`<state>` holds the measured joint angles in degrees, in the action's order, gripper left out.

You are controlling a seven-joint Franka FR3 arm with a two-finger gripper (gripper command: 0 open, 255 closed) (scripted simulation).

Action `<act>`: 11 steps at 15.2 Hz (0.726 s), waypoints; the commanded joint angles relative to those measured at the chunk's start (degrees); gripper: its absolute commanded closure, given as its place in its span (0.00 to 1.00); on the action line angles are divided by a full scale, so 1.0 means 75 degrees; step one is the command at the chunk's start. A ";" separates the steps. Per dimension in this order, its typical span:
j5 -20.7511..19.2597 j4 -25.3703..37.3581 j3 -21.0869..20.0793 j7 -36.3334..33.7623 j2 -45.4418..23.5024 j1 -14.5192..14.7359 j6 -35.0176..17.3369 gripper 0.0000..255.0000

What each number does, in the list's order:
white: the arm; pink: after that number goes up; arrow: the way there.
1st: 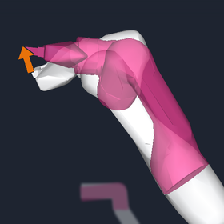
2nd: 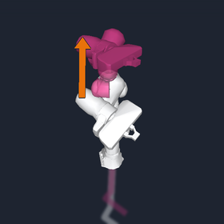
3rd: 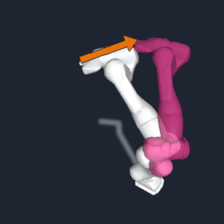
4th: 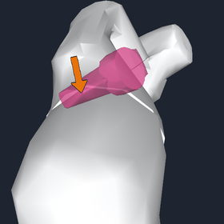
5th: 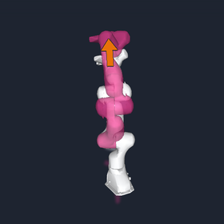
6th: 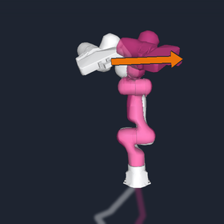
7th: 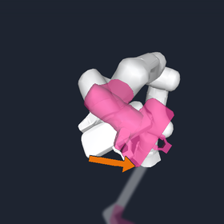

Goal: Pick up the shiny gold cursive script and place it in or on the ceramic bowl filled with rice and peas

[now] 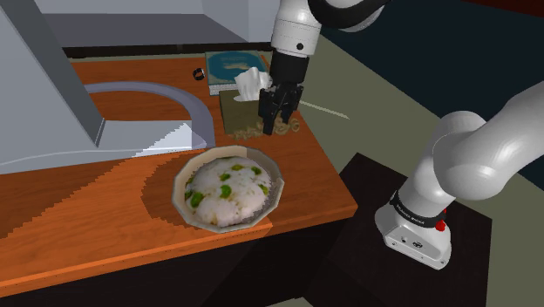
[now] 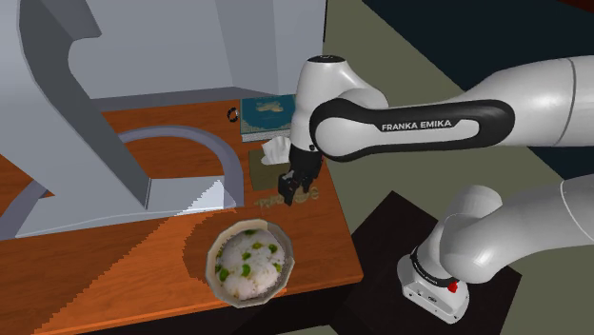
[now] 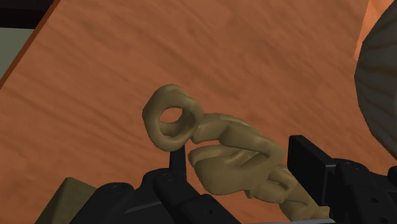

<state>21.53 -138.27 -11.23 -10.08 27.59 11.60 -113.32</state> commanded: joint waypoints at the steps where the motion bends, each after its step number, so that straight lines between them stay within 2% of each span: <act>1: -0.0033 0.0171 0.0016 -0.0057 0.0034 -0.0008 0.0201 1.00; 11: -0.0184 0.1109 0.0122 -0.0309 0.0125 -0.0053 0.1204 1.00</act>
<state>20.26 -130.60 -10.43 -12.29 28.52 11.25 -104.96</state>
